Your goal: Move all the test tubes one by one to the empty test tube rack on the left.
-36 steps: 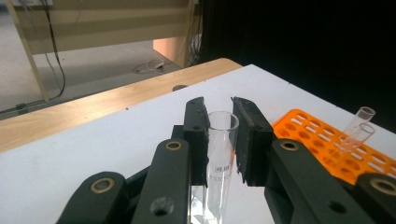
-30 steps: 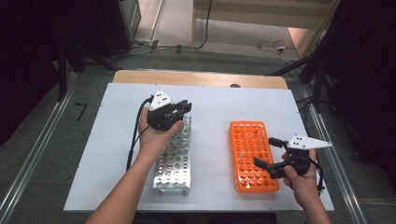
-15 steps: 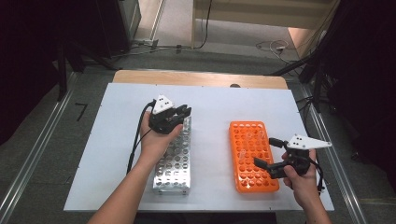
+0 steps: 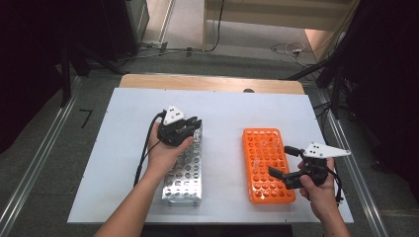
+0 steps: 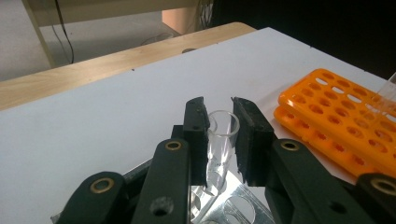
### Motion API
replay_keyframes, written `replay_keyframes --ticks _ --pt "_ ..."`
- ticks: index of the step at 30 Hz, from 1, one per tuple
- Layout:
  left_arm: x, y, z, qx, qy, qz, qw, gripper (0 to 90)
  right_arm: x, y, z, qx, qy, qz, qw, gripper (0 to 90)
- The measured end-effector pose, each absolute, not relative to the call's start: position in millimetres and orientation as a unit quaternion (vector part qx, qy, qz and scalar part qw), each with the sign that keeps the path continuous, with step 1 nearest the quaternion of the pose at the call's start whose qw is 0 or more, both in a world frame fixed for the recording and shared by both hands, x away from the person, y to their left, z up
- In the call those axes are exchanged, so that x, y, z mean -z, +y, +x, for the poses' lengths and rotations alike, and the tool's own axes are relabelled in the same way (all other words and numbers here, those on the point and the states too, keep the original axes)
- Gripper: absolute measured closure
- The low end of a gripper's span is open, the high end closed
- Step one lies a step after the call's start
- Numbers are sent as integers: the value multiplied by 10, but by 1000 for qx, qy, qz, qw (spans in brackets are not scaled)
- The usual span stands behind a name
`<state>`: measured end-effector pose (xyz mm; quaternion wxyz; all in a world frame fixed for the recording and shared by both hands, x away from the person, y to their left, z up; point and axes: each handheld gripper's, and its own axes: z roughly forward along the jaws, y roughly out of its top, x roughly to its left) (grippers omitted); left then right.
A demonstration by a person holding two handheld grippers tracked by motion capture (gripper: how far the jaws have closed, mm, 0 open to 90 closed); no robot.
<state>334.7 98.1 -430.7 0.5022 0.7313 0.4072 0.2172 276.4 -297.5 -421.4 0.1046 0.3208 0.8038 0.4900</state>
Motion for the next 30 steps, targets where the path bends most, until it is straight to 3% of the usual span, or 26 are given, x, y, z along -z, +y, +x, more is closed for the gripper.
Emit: replay_keyframes --ticks 11,20,25,30 --pt "4332 939 3356 -207 405 742 492 731 4222 -2967 2766 -488 805 320 104 0" --pt "4325 949 3353 -177 409 743 500 668 4223 -2984 2771 -490 803 322 103 0" --pt "4309 973 3331 -170 411 740 504 587 4224 -2988 2776 -491 803 322 105 0" --pt "4259 1004 3261 -165 408 733 519 438 4224 -2992 2781 -490 802 324 107 0"
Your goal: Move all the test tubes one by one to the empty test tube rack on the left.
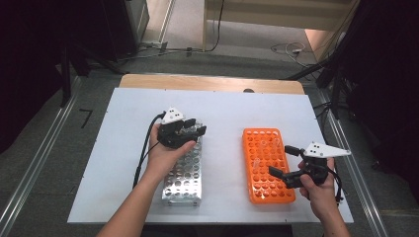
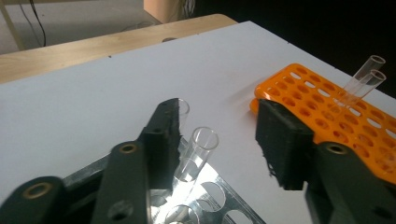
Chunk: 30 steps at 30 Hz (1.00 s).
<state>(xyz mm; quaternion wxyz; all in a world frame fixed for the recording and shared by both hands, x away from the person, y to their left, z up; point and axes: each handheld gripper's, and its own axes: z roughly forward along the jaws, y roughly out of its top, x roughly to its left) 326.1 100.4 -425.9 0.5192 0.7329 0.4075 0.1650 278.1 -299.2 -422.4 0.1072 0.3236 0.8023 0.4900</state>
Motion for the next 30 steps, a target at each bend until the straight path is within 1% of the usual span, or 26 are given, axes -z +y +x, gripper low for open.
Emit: replay_keyframes --ticks 5,8,10,13,15,19,24,26,29,30 --pt "4221 1031 3146 -164 403 730 526 271 4230 -2987 2787 -490 801 325 109 0" --pt "4210 1059 3064 -162 404 726 532 195 4234 -2981 2787 -491 801 325 105 0" --pt "4206 1078 3007 -159 404 725 534 136 4239 -2972 2784 -492 802 323 105 15" --pt "4200 1103 2920 -157 403 726 534 86 4256 -2945 2784 -491 804 320 101 33" --pt "4190 1128 2868 -161 396 733 529 9 4273 -2925 2785 -490 806 317 96 44" --pt "4162 1183 2770 -158 393 731 535 0 4312 -2872 2791 -485 813 311 90 66" --pt "4157 1197 2663 -154 389 730 540 0 4365 -2801 2807 -480 817 307 82 68" --pt "4169 1189 2628 -153 388 732 539 0 4387 -2778 2810 -477 819 307 80 115" --pt "4177 1190 2572 -149 388 732 540 0 4427 -2740 2822 -468 824 310 80 142" --pt "4178 1188 2556 -149 387 734 538 0 4440 -2727 2827 -465 826 309 81 175"
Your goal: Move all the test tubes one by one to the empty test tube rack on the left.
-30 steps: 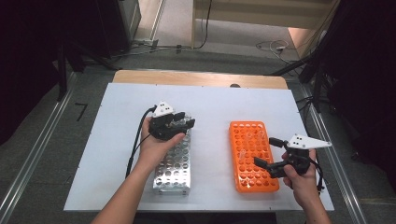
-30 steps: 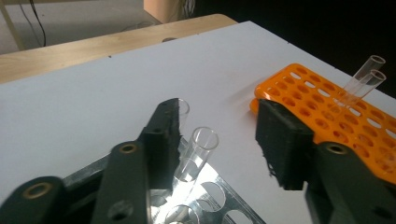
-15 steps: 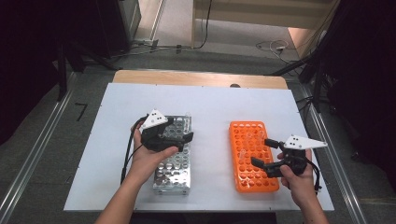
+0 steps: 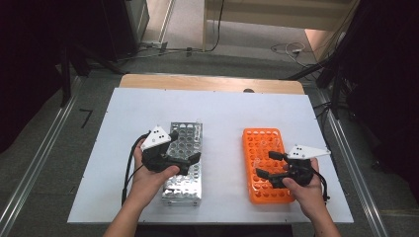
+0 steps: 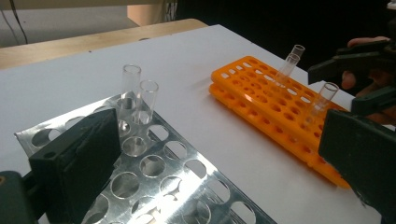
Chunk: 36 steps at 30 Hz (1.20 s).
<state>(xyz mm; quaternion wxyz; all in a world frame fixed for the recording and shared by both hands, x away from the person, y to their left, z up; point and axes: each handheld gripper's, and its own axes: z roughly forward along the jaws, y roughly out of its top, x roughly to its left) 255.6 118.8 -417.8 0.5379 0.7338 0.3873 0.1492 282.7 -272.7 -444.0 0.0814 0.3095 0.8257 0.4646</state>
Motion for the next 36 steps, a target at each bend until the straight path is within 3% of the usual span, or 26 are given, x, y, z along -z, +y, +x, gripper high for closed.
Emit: replay_keyframes --ticks 6,13,27,36 --pt "4184 1208 2476 -141 384 738 537 0 4493 -2683 2869 -458 826 325 61 408" --pt "4183 1274 2433 -141 384 738 537 0 4551 -2600 2872 -422 846 319 63 568" --pt "4194 1284 2441 -139 386 739 535 0 4588 -2523 2854 -393 860 317 74 639" --pt "4199 1282 2444 -138 385 742 531 0 4587 -2461 2799 -380 863 313 110 732"
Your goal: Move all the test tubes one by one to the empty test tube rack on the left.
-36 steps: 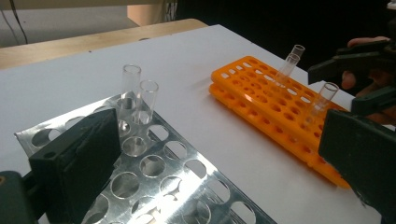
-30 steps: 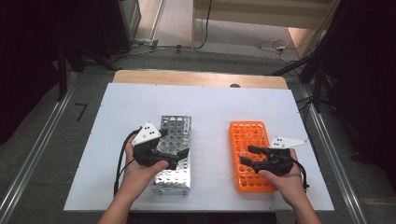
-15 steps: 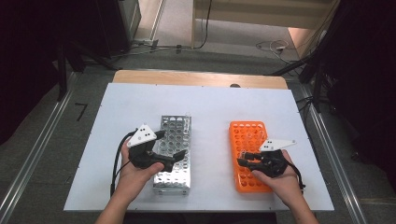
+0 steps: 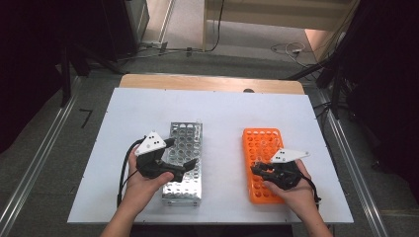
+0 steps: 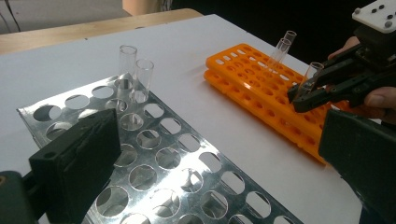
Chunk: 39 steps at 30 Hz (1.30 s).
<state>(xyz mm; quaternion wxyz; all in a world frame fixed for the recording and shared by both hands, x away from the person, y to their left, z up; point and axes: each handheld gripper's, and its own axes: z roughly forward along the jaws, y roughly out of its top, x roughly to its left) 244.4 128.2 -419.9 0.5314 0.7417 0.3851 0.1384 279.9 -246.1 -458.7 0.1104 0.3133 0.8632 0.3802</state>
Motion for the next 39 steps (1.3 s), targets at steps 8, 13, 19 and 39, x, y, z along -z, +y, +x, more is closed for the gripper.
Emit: replay_keyframes --ticks 8,13,19,39 --pt "4199 1261 2443 -137 383 743 532 0 4559 -2505 2812 -401 853 320 100 738" --pt "4192 1259 2443 -138 383 742 534 0 4448 -2560 2798 -422 843 320 97 738" --pt "4175 1238 2447 -138 380 743 534 0 4291 -2597 2795 -438 835 320 94 739" --pt "4116 1084 2505 -133 366 740 548 0 4080 -2368 3023 -461 838 284 70 739"
